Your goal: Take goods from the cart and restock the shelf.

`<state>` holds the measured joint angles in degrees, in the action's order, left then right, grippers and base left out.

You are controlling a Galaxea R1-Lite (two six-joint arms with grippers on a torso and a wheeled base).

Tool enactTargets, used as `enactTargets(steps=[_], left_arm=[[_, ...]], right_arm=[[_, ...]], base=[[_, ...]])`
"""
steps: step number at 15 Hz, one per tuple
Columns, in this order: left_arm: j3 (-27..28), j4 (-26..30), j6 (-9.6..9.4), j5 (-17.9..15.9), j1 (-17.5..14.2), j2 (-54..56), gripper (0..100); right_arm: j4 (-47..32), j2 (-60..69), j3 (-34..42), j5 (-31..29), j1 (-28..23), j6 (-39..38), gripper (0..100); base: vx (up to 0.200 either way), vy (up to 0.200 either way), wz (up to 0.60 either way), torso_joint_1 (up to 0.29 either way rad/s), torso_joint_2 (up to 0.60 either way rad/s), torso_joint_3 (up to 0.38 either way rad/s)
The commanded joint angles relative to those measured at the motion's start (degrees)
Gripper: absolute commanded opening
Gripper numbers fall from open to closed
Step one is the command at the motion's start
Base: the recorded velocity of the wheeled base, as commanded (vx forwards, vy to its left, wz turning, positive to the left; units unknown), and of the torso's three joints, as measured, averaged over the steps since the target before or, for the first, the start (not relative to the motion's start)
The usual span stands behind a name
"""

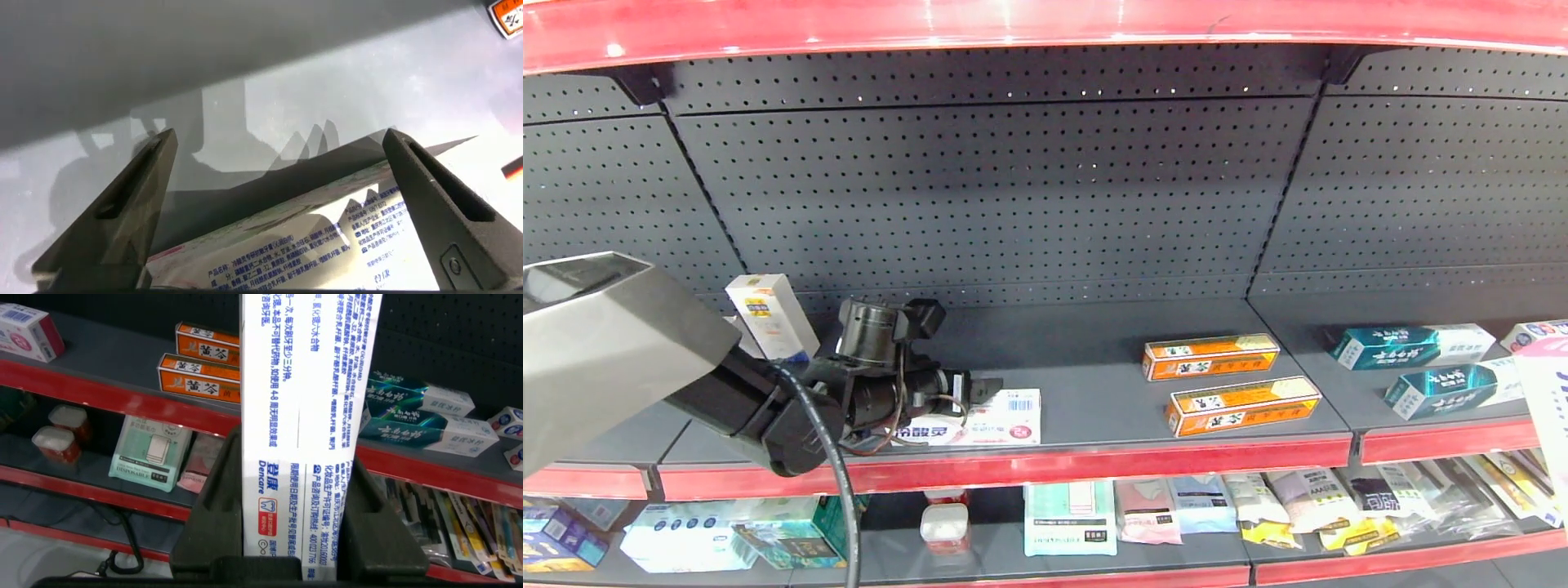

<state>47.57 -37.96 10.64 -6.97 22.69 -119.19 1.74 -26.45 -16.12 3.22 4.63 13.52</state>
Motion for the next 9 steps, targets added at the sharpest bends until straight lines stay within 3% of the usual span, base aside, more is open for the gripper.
enactTargets(steps=[1, 9], left_arm=[[-0.46, -0.27, -0.01, 0.03, -0.01, 0.89, 100], [-3.18, -1.50, -0.01, -0.32, 0.52, 1.77, 100]], right_arm=[[0.01, -0.09, 0.03, -0.05, 0.03, 0.02, 0], [0.01, -0.18, 0.21, 0.03, 0.03, -0.07, 0]], base=[[0.000, 0.000, 0.00, 0.000, 0.00, 0.000], [0.000, 0.000, 0.00, 0.000, 0.00, 0.000]])
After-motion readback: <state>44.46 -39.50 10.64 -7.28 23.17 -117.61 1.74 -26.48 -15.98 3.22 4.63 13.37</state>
